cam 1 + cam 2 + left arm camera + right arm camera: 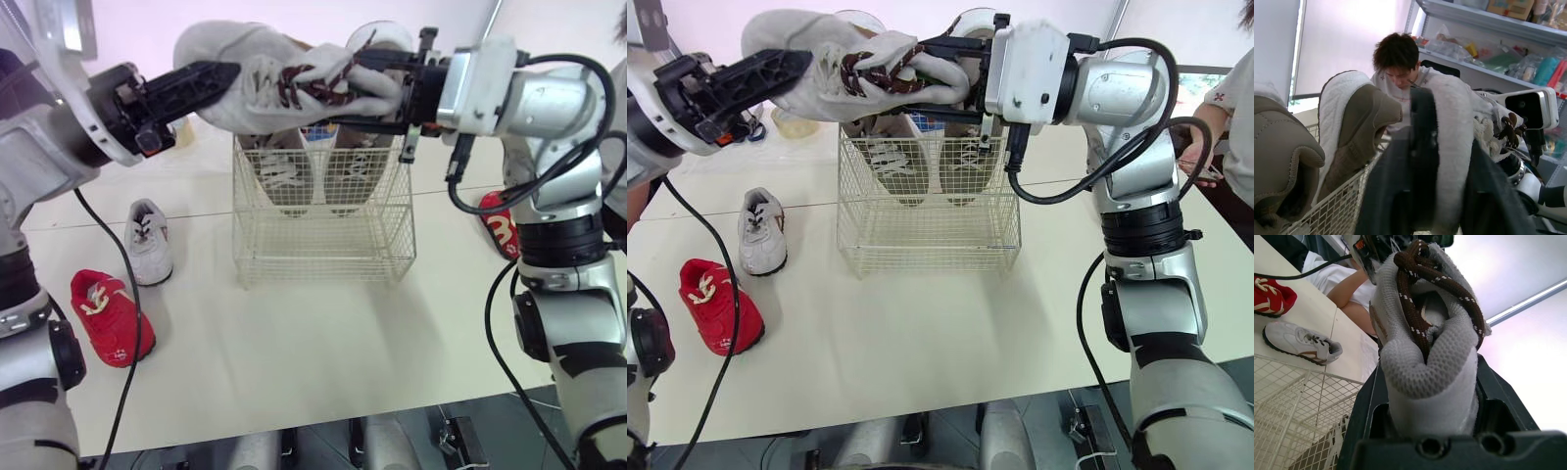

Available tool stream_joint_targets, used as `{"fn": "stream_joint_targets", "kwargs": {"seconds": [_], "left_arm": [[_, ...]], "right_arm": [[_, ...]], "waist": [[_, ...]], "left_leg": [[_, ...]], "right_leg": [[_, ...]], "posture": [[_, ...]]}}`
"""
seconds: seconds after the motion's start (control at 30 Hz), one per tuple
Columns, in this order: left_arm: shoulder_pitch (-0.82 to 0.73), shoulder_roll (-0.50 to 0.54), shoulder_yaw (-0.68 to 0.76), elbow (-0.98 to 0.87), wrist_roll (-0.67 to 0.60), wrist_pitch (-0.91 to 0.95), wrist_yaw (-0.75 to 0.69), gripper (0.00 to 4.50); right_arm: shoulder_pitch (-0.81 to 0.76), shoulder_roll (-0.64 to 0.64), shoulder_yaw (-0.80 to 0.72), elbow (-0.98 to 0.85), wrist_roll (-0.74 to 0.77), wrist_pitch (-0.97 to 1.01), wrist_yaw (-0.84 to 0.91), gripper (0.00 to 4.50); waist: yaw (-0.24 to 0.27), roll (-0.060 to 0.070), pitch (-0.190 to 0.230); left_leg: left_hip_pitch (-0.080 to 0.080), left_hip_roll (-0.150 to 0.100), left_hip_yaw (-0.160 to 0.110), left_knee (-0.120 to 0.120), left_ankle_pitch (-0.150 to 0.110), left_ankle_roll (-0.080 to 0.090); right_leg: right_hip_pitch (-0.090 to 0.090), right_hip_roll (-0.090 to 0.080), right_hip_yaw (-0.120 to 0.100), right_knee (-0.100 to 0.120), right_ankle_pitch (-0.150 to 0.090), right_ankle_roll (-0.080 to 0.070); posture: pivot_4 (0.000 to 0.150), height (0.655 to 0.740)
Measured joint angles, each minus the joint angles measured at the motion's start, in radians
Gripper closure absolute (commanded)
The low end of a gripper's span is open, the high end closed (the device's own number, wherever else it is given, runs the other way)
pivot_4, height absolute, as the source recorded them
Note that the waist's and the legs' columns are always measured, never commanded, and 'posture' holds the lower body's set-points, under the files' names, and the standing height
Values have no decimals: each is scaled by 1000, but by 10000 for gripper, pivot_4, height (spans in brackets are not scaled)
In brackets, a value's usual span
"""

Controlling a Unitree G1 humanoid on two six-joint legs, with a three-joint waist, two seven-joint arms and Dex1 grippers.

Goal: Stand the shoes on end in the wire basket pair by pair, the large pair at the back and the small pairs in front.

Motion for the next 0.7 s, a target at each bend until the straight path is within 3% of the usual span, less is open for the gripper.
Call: {"fn": "stream_joint_targets", "kwargs": {"seconds": [0.03, 0.13, 0.27, 0.47, 0.6, 0.7], "left_arm": [[0, -1, 0, 0, 0, 1, 0, 42070], [3, -22, 4, -2, -1, 3, 14, 42070], [27, -81, 56, -7, -55, -7, 92, 42070], [45, -211, 181, -50, -180, -126, 286, 42070], [47, -338, 175, -119, -170, -225, 364, 42070], [48, -419, 141, -165, -117, -304, 395, 42070]], "right_arm": [[2, 0, -1, -2, 0, 3, -1, 31681], [27, -2, -14, -28, 26, 72, -11, 20291], [84, 2, -104, -60, 194, 349, -87, 500], [187, 91, -390, -89, 667, 808, -356, 500], [196, 281, -469, -155, 875, 889, -602, 500], [205, 435, -451, -212, 930, 869, -741, 500]], "waist": [[0, 0, 0], [2, 0, 0], [2, -1, 0], [2, -1, 0], [-1, -1, 0], [0, -1, 0]], "left_leg": [[0, 0, 0, 0, 0, 0], [0, 0, 0, 0, 0, 0], [0, 0, -1, 0, -1, -1], [0, 0, -2, -1, -1, -1], [0, 1, -1, -1, -1, -1], [-1, 0, -1, -1, 0, 1]], "right_leg": [[0, 0, 0, 0, 0, 0], [1, -1, 0, 0, 0, 0], [0, -3, 0, 0, 0, 0], [0, -5, 1, 0, 1, -1], [0, -4, 1, 1, 2, 0], [-1, -2, 1, 1, 3, 1]], "posture": [[1500, 7400], [1500, 7400], [1500, 7400], [1500, 7400], [1500, 7400], [1500, 7400]]}}
